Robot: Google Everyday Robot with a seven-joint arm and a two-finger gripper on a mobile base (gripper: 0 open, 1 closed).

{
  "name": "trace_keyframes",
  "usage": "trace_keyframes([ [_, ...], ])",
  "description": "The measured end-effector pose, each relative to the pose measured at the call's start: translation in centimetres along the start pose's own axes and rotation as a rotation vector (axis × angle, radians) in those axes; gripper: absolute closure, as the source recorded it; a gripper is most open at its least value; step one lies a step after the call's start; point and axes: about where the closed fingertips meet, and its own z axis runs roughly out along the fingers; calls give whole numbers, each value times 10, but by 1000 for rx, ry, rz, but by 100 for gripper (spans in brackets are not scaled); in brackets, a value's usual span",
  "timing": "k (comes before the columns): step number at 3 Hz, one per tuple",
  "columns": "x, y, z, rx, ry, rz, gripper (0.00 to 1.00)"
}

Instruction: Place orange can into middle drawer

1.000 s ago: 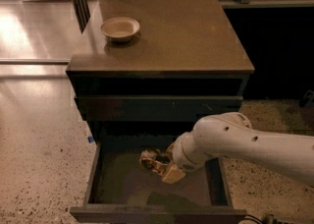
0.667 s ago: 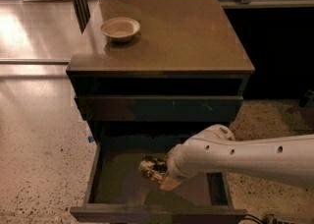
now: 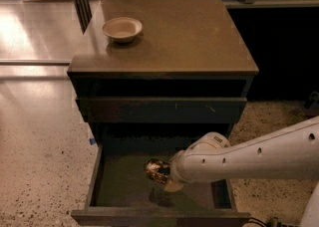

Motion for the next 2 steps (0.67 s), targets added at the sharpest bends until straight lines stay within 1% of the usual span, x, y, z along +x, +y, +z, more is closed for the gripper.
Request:
trace_keyframes([
  [1, 0, 0, 0, 0, -1, 1, 100],
  [2, 10, 1, 17, -15, -20, 49, 100],
])
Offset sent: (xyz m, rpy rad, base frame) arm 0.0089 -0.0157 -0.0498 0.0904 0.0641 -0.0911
